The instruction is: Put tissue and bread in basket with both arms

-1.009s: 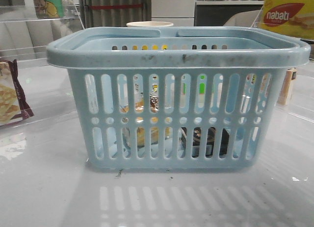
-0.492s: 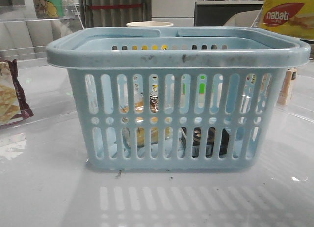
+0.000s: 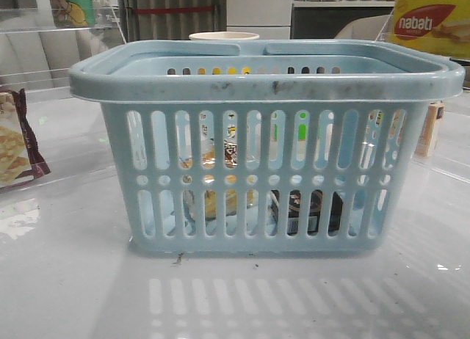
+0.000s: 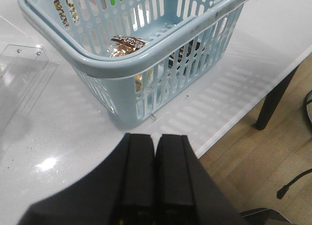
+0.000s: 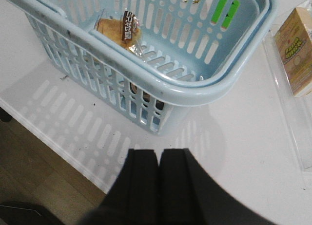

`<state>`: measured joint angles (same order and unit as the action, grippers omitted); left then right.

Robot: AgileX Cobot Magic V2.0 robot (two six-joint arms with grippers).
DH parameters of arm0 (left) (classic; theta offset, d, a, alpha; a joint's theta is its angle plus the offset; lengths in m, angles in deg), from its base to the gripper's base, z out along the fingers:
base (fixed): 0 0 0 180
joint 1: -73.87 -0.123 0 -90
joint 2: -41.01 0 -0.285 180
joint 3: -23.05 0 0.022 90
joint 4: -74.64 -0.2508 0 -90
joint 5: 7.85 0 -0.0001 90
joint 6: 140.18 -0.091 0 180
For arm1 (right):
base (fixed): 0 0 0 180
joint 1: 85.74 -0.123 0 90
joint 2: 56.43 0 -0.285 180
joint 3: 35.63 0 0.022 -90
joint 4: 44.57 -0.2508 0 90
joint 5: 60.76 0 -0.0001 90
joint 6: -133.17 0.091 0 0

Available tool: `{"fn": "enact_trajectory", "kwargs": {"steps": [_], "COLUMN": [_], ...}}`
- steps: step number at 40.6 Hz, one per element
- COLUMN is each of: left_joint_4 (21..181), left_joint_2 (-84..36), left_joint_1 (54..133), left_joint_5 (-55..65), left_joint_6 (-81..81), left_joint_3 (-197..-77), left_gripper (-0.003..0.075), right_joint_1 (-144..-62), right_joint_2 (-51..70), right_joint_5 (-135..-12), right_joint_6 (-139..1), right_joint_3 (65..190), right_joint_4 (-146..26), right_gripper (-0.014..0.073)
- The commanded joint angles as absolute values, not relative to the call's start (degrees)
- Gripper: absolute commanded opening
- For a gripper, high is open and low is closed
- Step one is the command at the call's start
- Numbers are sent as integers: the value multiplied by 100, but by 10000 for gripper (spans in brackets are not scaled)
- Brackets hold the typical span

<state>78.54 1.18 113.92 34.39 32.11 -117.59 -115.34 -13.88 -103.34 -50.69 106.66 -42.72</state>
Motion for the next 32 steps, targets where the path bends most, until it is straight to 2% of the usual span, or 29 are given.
{"fn": "enact_trajectory", "kwargs": {"steps": [1, 5, 8, 21, 25, 32], "left_joint_4": [7888, 7818, 7684, 7936, 8072, 8085], "left_joint_2": [149, 316, 512, 2155, 2648, 3250], "left_joint_1": [11432, 11286, 10898, 8387, 7993, 7804], "left_joint_5": [2982, 2929, 2758, 879, 482, -196], "left_joint_6": [3219, 3219, 3219, 3219, 3219, 3219], "left_joint_3": [-11912, -11845, -11726, -9841, -9303, -8532], "left_gripper": [91, 91, 91, 91, 91, 91], "right_joint_1": [-11528, -11528, -11528, -11528, -11528, -11528], "right_joint_2": [-1381, -1381, -1381, -1381, -1381, -1381], "right_joint_5": [-9965, -9965, -9971, -9971, -9971, -9971], "right_joint_6": [-5113, -5113, -5113, -5113, -5113, -5113], "right_joint_3": [10817, 10817, 10817, 10817, 10817, 10817], "right_joint_4": [-4221, -4221, -4221, -4221, -4221, -4221], "right_gripper": [57, 57, 57, 57, 57, 57]}}
